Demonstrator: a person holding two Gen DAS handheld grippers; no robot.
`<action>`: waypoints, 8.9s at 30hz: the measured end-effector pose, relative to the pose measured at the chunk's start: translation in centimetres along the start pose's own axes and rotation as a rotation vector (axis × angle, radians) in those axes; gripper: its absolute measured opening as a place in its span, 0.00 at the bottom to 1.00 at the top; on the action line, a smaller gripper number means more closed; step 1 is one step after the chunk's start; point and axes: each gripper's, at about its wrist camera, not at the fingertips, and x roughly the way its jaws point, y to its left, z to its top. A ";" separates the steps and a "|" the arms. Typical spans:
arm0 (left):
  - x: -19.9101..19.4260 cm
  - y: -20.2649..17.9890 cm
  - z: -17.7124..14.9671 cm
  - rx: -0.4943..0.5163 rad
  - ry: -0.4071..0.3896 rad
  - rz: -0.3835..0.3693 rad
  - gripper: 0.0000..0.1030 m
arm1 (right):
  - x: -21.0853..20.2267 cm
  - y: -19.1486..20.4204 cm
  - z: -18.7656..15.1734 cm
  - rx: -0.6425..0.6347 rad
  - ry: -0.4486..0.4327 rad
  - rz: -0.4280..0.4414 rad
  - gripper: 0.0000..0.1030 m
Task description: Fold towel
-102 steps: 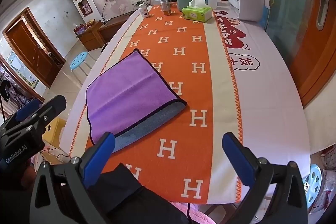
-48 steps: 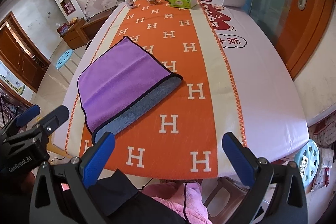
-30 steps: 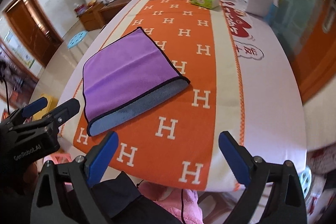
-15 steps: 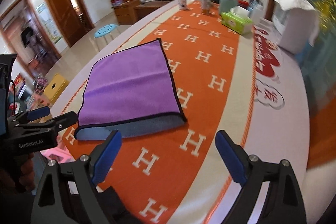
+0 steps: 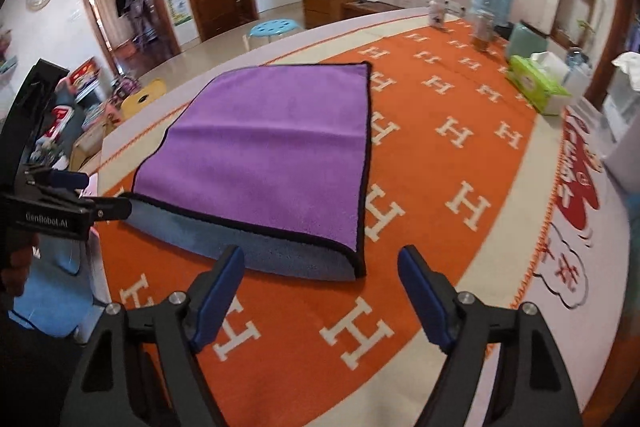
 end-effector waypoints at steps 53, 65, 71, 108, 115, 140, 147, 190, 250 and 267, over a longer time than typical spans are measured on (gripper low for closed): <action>3.7 3.8 -0.7 0.010 0.014 -0.106 0.04 | 5.6 -1.4 -0.8 -0.038 0.160 -0.017 0.03; -0.6 4.6 1.1 0.028 -0.071 -0.116 0.03 | 3.5 -2.1 1.9 0.019 0.117 0.001 0.03; -4.5 4.8 3.8 0.055 -0.171 -0.105 0.03 | 1.6 -2.2 4.8 0.034 0.052 -0.009 0.04; -4.7 8.5 21.4 0.048 -0.426 -0.087 0.04 | 4.2 -0.6 21.9 0.007 -0.306 -0.188 0.04; -1.7 8.8 23.8 0.040 -0.396 -0.087 0.32 | 7.4 -0.5 22.9 0.029 -0.278 -0.200 0.09; -5.8 9.0 17.2 -0.026 -0.397 -0.075 0.75 | 5.4 -0.1 20.7 0.063 -0.262 -0.180 0.62; -7.8 8.3 12.4 -0.090 -0.390 -0.026 0.75 | 2.6 0.8 16.9 0.045 -0.250 -0.138 0.67; -8.0 5.7 4.7 0.492 -0.184 -0.236 0.82 | -5.4 10.8 0.9 0.608 -0.028 -0.322 0.93; -16.7 1.5 0.2 0.523 -0.349 -0.225 0.99 | -13.0 14.6 -1.0 0.766 -0.030 -0.355 1.00; -16.7 1.1 -0.4 0.533 -0.346 -0.226 0.99 | -13.0 14.1 -2.1 0.786 -0.014 -0.343 1.00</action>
